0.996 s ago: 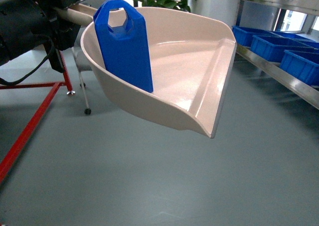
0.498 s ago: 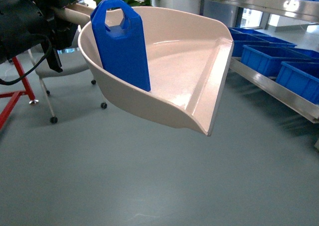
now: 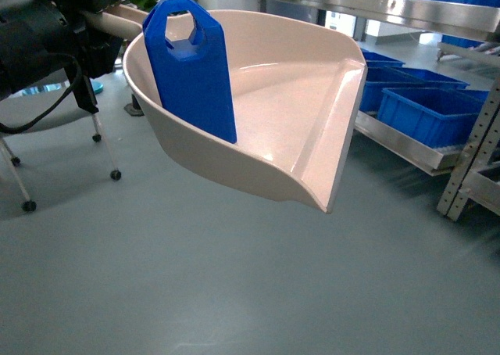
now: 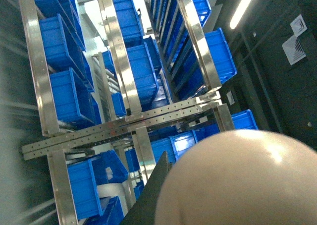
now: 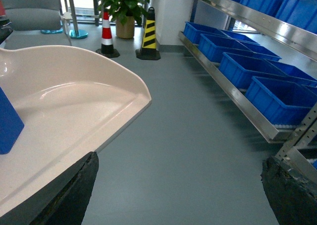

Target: Place part in tray to right shelf

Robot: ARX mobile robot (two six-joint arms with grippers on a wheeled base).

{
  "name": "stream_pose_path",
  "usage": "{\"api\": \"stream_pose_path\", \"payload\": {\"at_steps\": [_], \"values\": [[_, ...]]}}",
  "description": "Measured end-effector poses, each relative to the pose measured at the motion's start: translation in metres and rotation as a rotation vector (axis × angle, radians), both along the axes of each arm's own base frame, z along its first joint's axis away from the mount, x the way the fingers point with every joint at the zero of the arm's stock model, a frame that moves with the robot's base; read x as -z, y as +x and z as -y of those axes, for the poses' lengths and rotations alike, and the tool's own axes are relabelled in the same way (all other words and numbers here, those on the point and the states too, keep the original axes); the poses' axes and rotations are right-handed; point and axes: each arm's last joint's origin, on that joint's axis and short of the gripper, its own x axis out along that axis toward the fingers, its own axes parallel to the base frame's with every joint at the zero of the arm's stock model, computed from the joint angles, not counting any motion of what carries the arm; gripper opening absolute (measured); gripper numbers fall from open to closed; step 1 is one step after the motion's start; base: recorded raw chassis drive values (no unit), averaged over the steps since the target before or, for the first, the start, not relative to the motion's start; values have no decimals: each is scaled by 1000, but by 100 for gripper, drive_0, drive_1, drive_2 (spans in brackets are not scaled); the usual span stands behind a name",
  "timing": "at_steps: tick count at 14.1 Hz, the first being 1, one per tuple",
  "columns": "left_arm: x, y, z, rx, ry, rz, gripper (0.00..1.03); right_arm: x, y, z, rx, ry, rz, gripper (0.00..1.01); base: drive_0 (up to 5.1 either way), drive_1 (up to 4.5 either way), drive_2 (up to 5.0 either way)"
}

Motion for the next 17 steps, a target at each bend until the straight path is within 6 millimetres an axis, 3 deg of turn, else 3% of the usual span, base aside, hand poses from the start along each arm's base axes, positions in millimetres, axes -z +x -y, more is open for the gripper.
{"api": "stream_pose_path", "payload": {"at_steps": [17], "values": [[0,0,0,1,0,-1,12,0,0,0,0,0,0,98,-170,-170,-170]]}}
